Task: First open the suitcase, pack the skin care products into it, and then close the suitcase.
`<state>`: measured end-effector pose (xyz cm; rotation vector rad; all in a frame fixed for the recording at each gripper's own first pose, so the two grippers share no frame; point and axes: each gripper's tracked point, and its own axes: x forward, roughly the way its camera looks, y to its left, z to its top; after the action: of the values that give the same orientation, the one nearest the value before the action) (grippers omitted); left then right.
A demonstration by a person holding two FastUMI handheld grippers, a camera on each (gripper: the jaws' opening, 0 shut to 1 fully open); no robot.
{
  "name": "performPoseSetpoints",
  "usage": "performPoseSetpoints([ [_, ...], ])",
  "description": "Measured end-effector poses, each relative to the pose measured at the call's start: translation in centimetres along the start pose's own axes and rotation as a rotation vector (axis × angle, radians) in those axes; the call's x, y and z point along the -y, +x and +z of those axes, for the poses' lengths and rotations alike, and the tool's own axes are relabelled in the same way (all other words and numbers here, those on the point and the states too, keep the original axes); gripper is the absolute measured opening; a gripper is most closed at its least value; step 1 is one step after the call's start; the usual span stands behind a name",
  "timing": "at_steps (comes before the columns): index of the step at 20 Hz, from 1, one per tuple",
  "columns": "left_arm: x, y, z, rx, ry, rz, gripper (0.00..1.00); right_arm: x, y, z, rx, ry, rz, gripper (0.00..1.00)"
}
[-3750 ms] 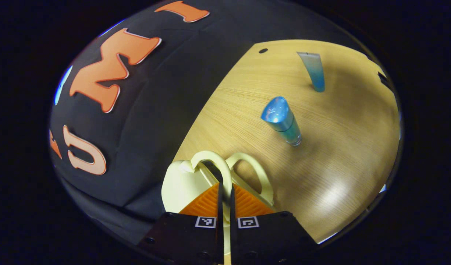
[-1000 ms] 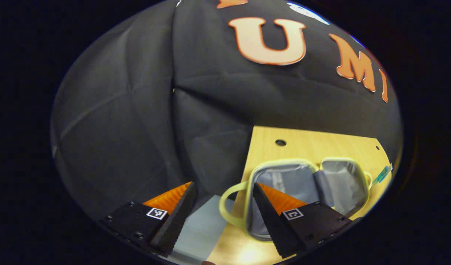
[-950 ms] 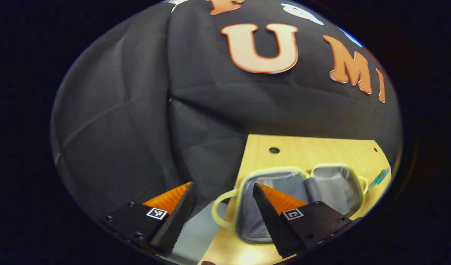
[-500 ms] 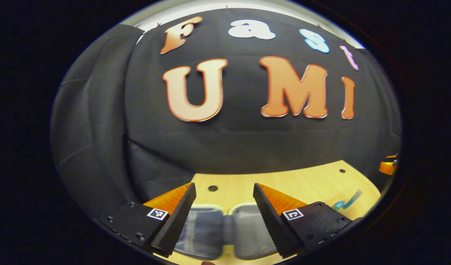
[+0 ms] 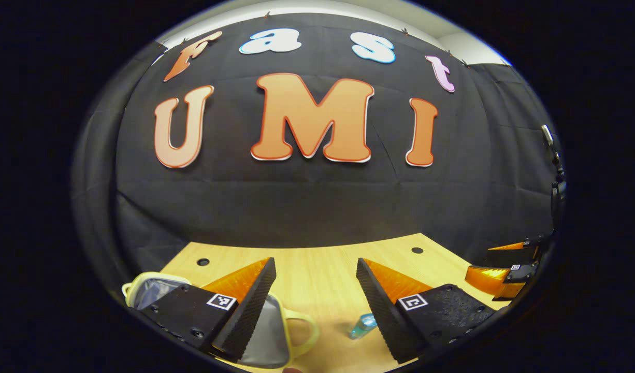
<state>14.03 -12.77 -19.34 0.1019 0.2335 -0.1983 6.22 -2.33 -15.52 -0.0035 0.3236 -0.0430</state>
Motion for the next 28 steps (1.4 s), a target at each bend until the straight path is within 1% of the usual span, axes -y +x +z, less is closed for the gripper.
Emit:
performPoseSetpoints([
  [3, 3.2, 2.0, -3.1, 0.008, 0.006, -0.013, 0.98, 1.1, 0.7, -1.9, -0.026, 0.014, 0.007, 0.95],
  [6, 5.1, 3.3, -7.7, -0.044, 0.038, -0.011, 0.98, 2.5, 1.5, -3.6, -0.051, 0.014, -0.001, 0.95],
  [9, 6.6, 4.5, -13.3, -0.095, 0.006, -0.011, 0.98, 3.6, 2.4, -5.4, -0.086, 0.015, -0.001, 0.95],
  [14, 6.7, 5.9, -20.8, -0.199, -0.046, 0.033, 0.98, 5.0, 3.1, -7.3, -0.124, 0.007, -0.006, 0.95],
  [16, 6.2, 6.5, -21.9, -0.206, -0.028, 0.060, 0.98, 5.4, 3.3, -8.0, -0.136, -0.007, -0.008, 0.95],
  [18, 6.2, 6.7, -22.9, -0.234, -0.012, 0.068, 0.98, 5.3, 3.5, -8.4, -0.148, -0.011, -0.004, 0.95],
  [19, 6.4, 6.5, -23.2, -0.241, -0.011, 0.061, 0.93, 5.2, 3.6, -8.7, -0.154, -0.012, 0.000, 0.95],
  [21, 6.9, 6.9, -23.7, -0.254, 0.012, 0.065, 0.67, 4.7, 3.7, -9.2, -0.170, -0.019, 0.011, 0.95],
  [22, 6.7, 6.5, -23.5, -0.250, 0.027, 0.073, 0.58, 4.4, 3.8, -9.3, -0.163, -0.024, 0.023, 0.96],
  [23, 6.8, 7.0, -23.5, -0.253, 0.027, 0.061, 0.49, 4.2, 3.9, -9.5, -0.161, -0.031, 0.030, 0.96],
  [26, 7.1, 5.6, -23.5, -0.318, -0.018, 0.035, 0.47, 3.8, 4.2, -10.9, -0.181, -0.074, 0.036, 0.96],
  [28, 6.7, 4.2, -22.5, -0.347, -0.022, 0.023, 0.46, 3.3, 4.5, -11.4, -0.186, -0.086, 0.051, 0.96],
])
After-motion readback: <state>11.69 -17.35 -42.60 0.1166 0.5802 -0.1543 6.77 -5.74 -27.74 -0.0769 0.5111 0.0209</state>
